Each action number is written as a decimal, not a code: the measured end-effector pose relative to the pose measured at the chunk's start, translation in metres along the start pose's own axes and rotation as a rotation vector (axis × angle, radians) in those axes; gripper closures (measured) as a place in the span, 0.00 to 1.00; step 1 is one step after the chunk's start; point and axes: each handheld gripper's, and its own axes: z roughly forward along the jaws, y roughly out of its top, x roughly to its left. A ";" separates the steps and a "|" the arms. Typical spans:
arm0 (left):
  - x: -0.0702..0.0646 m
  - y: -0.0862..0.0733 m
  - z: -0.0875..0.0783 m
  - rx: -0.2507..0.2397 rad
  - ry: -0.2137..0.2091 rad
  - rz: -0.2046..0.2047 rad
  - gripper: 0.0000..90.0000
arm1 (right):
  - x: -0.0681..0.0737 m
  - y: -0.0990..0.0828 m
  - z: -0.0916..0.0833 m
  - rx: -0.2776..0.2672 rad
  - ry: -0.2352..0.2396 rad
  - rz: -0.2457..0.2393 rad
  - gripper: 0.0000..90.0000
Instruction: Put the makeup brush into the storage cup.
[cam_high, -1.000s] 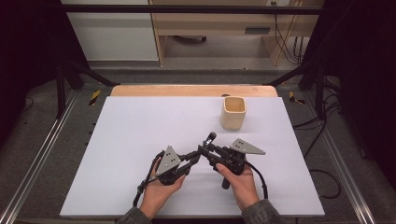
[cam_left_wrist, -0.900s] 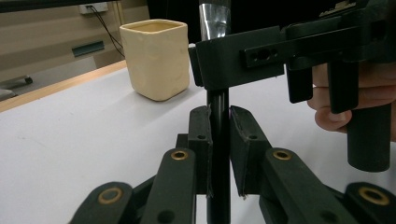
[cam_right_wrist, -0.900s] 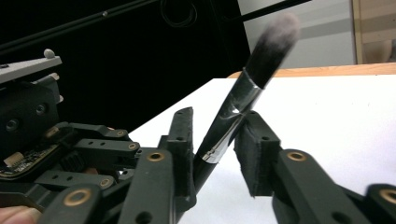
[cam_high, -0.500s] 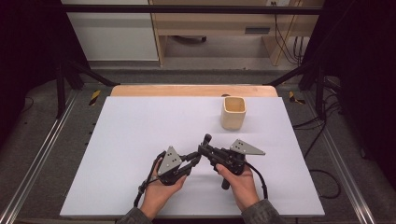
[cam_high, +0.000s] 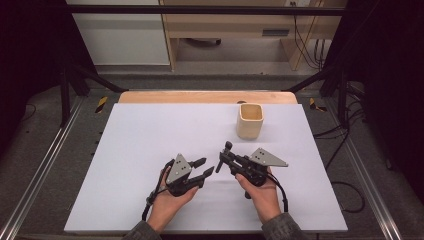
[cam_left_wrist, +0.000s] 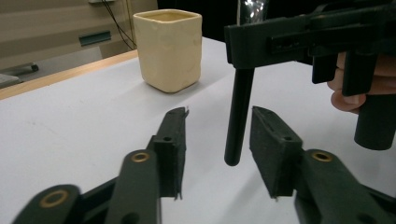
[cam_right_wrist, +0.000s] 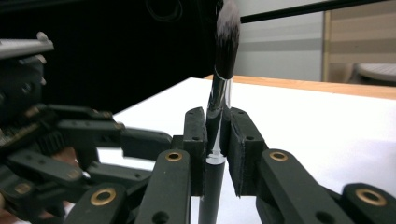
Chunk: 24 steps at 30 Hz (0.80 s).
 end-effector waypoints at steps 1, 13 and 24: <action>0.002 0.000 -0.001 -0.009 0.000 0.003 0.58 | -0.001 0.000 0.000 0.001 -0.003 -0.012 0.88; 0.028 0.001 -0.014 -0.037 0.048 0.024 0.30 | -0.009 0.005 -0.010 0.007 -0.087 -0.109 0.88; 0.064 -0.005 -0.060 -0.069 0.154 0.002 0.16 | -0.018 0.010 -0.022 0.010 -0.147 -0.177 0.88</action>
